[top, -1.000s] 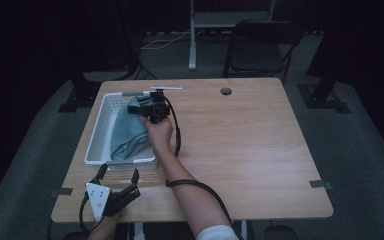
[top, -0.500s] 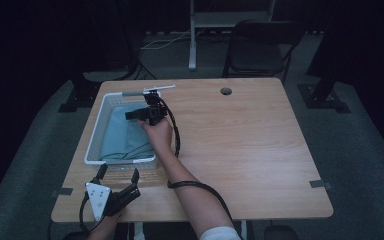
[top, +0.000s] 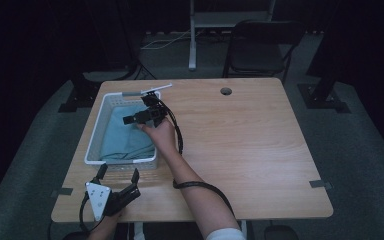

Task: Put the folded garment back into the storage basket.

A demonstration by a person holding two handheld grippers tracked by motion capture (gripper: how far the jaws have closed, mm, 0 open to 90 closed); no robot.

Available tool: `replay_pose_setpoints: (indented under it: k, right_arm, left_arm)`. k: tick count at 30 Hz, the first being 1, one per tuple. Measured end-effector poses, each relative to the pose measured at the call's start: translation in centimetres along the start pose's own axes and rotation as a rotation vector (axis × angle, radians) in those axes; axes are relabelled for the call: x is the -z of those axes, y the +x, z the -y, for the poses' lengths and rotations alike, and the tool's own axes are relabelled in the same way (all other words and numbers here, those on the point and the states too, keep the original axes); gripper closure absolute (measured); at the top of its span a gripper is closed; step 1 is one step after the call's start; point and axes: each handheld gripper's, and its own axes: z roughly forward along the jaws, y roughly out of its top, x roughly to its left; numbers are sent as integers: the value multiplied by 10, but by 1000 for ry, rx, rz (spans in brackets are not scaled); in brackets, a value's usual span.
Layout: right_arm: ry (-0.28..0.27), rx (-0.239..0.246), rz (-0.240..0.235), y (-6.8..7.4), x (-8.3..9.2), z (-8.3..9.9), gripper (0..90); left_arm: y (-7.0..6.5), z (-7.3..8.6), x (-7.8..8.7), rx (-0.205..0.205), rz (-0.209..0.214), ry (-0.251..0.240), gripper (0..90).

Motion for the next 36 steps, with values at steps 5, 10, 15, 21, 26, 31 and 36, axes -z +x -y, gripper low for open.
replay_pose_setpoints:
  k: [5, 10, 15, 21, 26, 31, 36]
  right_arm:
    - [-9, 32, 3, 3, 4, 1, 227]
    - [-56, 51, -14, 3, 15, 3, 206]
    - [-76, 61, 3, 3, 32, 4, 196]
    - [-91, 79, -5, 9, 49, 5, 163]
    - [-89, 104, -10, 14, 57, 8, 142]
    - [-93, 123, -3, 14, 64, 12, 134]
    - [-101, 165, -46, 17, 69, 15, 85]
  left_arm:
    - [0, 0, 0, 0, -1, 1, 44]
    - [0, 0, 0, 0, -1, 0, 44]
    - [0, 0, 0, 0, -1, 1, 44]
    - [0, 0, 0, 0, -1, 1, 44]
    - [0, 0, 0, 0, -2, 2, 44]
    - [0, 0, 0, -1, -5, 3, 44]
    - [0, 0, 0, -1, -5, 2, 44]
